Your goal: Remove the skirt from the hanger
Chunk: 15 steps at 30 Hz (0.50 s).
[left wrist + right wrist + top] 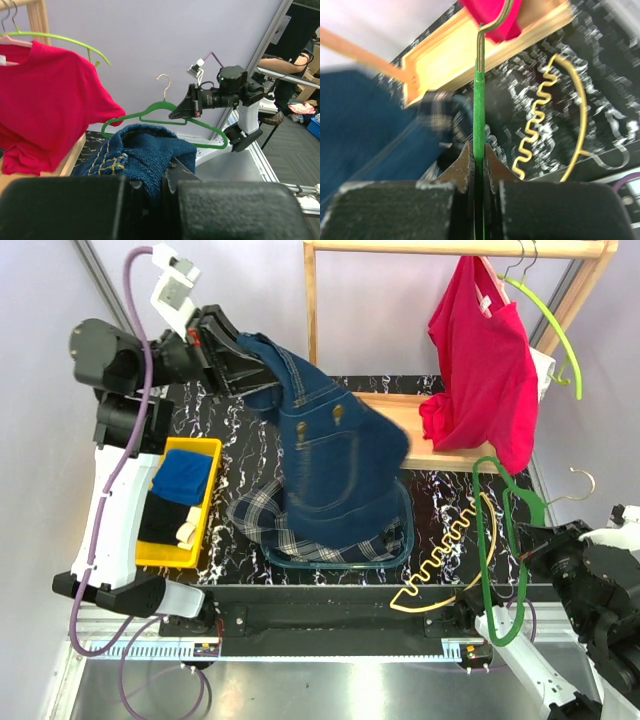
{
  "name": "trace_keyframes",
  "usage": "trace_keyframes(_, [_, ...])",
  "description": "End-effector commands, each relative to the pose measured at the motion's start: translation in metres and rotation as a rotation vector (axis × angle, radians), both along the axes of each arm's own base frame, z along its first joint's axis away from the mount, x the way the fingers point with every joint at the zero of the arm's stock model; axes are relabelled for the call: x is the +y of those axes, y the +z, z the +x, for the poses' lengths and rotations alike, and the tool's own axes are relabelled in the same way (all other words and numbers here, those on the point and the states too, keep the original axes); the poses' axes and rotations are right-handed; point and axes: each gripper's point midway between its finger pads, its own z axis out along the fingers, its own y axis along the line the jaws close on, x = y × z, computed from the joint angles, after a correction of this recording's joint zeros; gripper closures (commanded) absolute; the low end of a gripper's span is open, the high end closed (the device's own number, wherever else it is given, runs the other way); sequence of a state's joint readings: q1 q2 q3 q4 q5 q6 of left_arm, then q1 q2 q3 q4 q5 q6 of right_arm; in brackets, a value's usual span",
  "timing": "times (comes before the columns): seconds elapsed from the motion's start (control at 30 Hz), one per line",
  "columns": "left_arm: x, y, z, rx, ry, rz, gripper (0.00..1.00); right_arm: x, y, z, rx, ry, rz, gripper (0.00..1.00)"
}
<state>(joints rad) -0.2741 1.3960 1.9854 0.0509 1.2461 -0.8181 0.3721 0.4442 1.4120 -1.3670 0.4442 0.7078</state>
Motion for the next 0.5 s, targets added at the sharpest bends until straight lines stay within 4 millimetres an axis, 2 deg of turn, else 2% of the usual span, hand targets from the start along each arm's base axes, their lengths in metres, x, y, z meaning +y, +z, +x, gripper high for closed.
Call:
trace_keyframes(0.0, [-0.008,-0.019,0.004,-0.019,0.014,0.007,0.94,0.014,-0.043,-0.032,0.176,0.073,0.072,1.0])
trace_keyframes(0.03, [-0.011,-0.03,0.007,-0.042,0.016,0.023,0.94,0.013,-0.047,-0.035,0.191,0.054,0.101,1.0])
trace_keyframes(0.07, [-0.017,-0.048,0.011,-0.007,0.005,0.051,0.94,0.009,-0.056,-0.043,0.235,0.024,0.101,1.0])
trace_keyframes(0.1, [-0.019,-0.067,0.012,0.055,0.005,0.091,0.94,0.006,-0.054,-0.043,0.227,0.008,0.099,1.0])
trace_keyframes(0.13, [-0.019,-0.076,0.011,-0.005,0.017,0.108,0.94,0.004,-0.048,-0.045,0.2,-0.009,0.111,1.0])
trace_keyframes(0.2, [-0.022,-0.117,0.016,0.072,0.034,0.183,0.94,0.003,-0.042,-0.046,0.189,-0.088,0.139,1.0])
trace_keyframes(0.23, [-0.019,-0.126,0.016,0.015,0.05,0.199,0.94,0.004,-0.043,-0.043,0.208,-0.103,0.138,1.0])
trace_keyframes(0.27, [-0.019,-0.148,0.019,0.069,0.064,0.24,0.95,0.008,-0.046,-0.04,0.233,-0.127,0.149,1.0])
trace_keyframes(0.33, [-0.016,-0.164,0.023,0.032,0.088,0.279,0.95,0.006,-0.058,-0.032,0.301,-0.179,0.142,1.0])
trace_keyframes(0.47, [-0.01,-0.188,0.03,0.018,0.137,0.356,0.96,-0.019,-0.074,-0.025,0.347,-0.353,0.088,1.0])
